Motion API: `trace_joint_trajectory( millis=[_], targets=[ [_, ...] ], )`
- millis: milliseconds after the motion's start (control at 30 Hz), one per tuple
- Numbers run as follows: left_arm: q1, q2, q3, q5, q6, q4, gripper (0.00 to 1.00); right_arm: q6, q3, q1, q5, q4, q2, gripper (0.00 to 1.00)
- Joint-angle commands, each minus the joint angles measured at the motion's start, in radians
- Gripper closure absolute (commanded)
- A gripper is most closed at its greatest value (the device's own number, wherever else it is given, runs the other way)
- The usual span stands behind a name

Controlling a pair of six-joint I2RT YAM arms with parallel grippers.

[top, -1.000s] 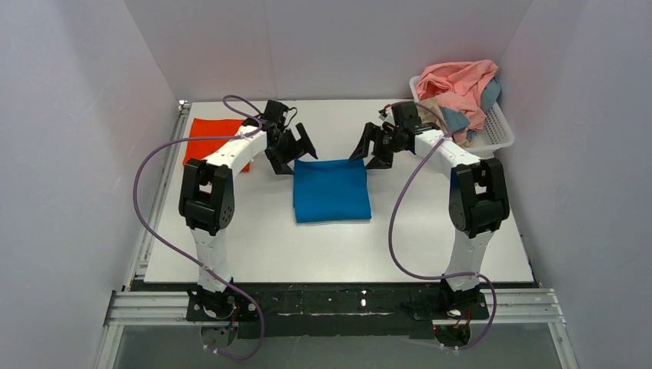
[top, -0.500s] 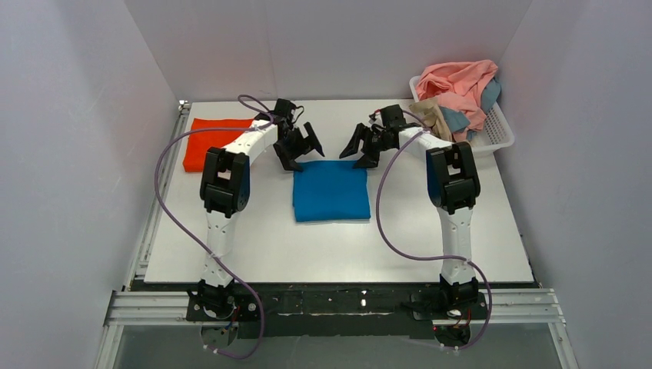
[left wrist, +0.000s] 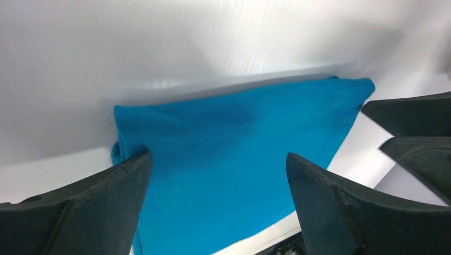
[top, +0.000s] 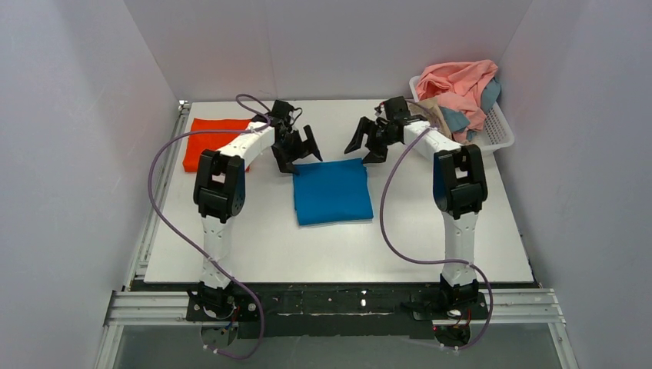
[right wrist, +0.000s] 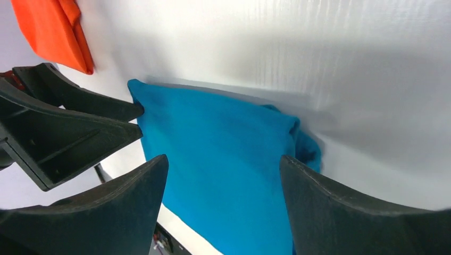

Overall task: Fold and stack the t-shirts
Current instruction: Put the neatly folded tshirt into the corner of the board with the left arm

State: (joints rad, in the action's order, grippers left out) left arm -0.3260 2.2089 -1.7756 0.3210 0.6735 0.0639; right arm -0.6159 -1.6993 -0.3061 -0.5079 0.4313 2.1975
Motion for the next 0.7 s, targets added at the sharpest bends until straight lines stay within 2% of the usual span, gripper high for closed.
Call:
trace_joint_trajectory(
  millis=[0,233,333,500,667],
  targets=[
    [0.005,-0.185,0.006,0.031,-0.065,0.139,0.02,0.055,-0.020,0.015,0.098,0.038,-0.199,0.15],
    [0.004,-0.414,0.306,-0.032,-0.082,0.064,0.02,0.028,0.392,0.015,0.200,-0.112,-0.567,0.13],
    [0.005,-0.461,0.395,-0.070,-0.074,0.057,0.02,0.019,0.558,0.015,0.257,-0.150,-0.725,0.12],
    [0.005,-0.448,0.457,-0.096,-0.041,0.036,0.02,0.026,0.720,0.015,0.322,-0.143,-0.906,0.11],
    [0.004,-0.354,0.430,-0.081,-0.017,0.040,0.02,0.032,0.813,0.015,0.344,-0.145,-1.019,0.11]
  ],
)
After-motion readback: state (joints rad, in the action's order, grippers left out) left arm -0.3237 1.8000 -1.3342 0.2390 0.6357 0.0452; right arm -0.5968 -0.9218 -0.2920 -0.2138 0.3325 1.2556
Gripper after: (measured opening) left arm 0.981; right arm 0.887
